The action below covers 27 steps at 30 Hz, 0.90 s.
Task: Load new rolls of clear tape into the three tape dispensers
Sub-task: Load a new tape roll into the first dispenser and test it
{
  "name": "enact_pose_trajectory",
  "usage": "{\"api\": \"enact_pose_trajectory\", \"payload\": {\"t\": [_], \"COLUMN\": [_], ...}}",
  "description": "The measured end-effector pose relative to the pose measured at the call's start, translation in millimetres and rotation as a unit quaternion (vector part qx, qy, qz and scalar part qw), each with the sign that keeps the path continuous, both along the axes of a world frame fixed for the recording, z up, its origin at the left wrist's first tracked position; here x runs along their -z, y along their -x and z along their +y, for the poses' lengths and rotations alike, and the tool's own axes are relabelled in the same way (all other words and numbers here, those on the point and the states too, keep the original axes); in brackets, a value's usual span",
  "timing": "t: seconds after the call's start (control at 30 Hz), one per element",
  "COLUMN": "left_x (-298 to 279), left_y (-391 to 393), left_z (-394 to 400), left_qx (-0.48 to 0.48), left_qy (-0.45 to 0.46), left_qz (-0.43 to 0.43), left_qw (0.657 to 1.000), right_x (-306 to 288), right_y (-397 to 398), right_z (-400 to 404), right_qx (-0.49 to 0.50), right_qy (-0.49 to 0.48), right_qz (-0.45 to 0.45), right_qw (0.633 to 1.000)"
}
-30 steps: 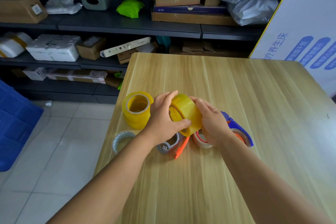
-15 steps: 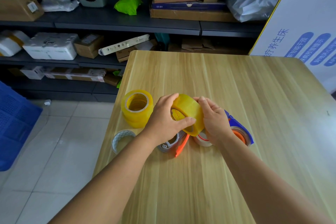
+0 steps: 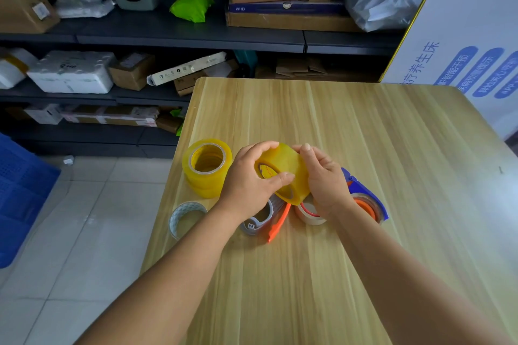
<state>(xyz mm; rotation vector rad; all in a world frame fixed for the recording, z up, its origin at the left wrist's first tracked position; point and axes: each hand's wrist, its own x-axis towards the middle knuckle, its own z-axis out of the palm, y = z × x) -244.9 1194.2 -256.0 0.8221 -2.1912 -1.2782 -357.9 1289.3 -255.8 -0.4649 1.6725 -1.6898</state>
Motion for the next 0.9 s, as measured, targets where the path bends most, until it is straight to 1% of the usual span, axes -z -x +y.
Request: {"api": "enact_pose_trajectory", "payload": {"t": [0.1, 0.17, 0.27, 0.33, 0.4, 0.47, 0.53, 0.63, 0.7, 0.8, 0.9], "left_x": [4.2, 6.3, 6.0, 3.6, 0.7, -1.6, -3.1, -4.7, -8.2, -15.9, -22.3], "left_y": [0.8, -0.4, -3.7, -6.0, -7.8, -8.2, -7.5, -5.9, -5.6, -6.8, -8.4], "left_z": [-1.7, -5.3, -15.2, -19.6, -21.1, -20.6, -16.5, -7.5, -3.5, 3.1, 9.0], "left_qx": [-0.008, 0.004, 0.065, 0.102, 0.114, 0.099, 0.065, 0.007, -0.019, -0.041, -0.032], "left_qy": [-0.017, -0.029, -0.056, -0.103, -0.111, -0.097, -0.07, 0.019, 0.076, 0.136, 0.151], "left_qz": [0.006, -0.01, -0.041, -0.036, -0.028, -0.015, 0.002, 0.004, 0.006, 0.002, -0.009], "left_qw": [1.0, 1.0, 0.995, 0.989, 0.987, 0.99, 0.995, 1.0, 0.997, 0.99, 0.988], "right_x": [4.1, 7.1, 11.5, 11.6, 10.8, 8.9, 6.1, 2.2, 0.7, -1.2, -4.2], "right_y": [2.7, 5.7, 14.3, 18.1, 19.5, 20.0, 20.3, 18.7, 18.2, 15.1, 10.9], "right_z": [0.6, 2.2, 5.8, 7.3, 7.6, 8.0, 7.9, 7.5, 9.0, 12.4, 11.7], "right_qx": [-0.028, -0.045, -0.05, -0.051, -0.056, -0.071, -0.094, -0.127, -0.144, -0.147, -0.113], "right_qy": [0.028, 0.046, 0.053, 0.047, 0.046, 0.046, 0.035, 0.017, 0.01, 0.007, 0.05], "right_qz": [-0.024, -0.045, -0.086, -0.097, -0.103, -0.106, -0.088, -0.035, -0.028, -0.057, -0.109], "right_qw": [0.999, 0.997, 0.994, 0.993, 0.992, 0.991, 0.991, 0.991, 0.989, 0.987, 0.986]}}
